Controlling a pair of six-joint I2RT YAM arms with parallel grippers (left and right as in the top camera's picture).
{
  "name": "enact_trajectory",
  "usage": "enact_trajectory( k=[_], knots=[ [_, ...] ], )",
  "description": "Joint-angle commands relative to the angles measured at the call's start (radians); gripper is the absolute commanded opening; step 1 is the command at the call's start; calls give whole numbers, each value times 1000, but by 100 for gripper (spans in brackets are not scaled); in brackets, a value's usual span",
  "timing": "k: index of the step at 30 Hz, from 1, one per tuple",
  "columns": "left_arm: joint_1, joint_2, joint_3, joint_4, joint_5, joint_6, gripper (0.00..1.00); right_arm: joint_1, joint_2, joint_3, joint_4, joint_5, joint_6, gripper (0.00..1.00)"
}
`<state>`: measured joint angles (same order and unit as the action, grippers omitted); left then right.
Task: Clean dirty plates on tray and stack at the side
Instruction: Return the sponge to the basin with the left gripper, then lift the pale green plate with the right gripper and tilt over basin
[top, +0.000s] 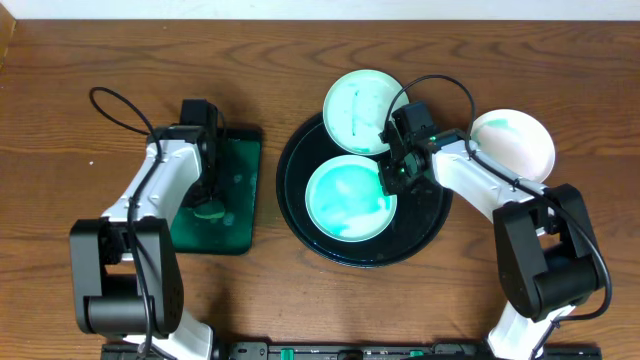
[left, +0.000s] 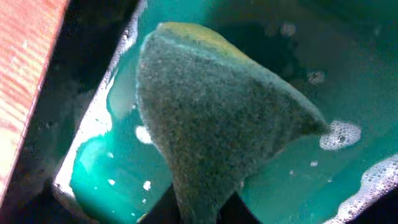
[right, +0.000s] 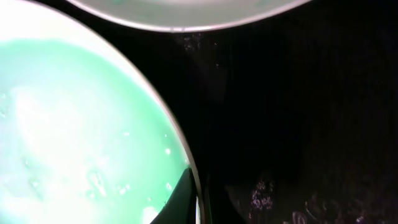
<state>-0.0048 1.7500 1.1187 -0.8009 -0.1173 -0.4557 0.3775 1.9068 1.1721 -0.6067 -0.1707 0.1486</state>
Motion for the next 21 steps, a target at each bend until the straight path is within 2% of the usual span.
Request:
enact_trajectory(
  k=[1, 4, 6, 10, 13, 16, 21],
  knots=[
    [7, -43, 0, -14, 14, 18, 33, 13, -70, 13, -42, 108, -68, 1],
    [16, -103, 0, -26, 60, 18, 48, 51, -163, 27, -30, 174, -100, 1],
    [26, -156, 0, -32, 101, 18, 54, 85, -220, 36, 3, 228, -114, 1],
    [57, -285, 0, -45, 202, 18, 55, 159, -275, 65, 100, 325, -132, 1],
    [86, -405, 0, -60, 279, 18, 55, 206, -272, 85, 217, 328, -129, 1],
    [107, -533, 0, -78, 336, 18, 59, 251, -246, 85, 385, 307, -115, 1],
    [108, -729, 0, -108, 338, 18, 65, 349, -134, 85, 686, 277, -103, 1]
  ],
)
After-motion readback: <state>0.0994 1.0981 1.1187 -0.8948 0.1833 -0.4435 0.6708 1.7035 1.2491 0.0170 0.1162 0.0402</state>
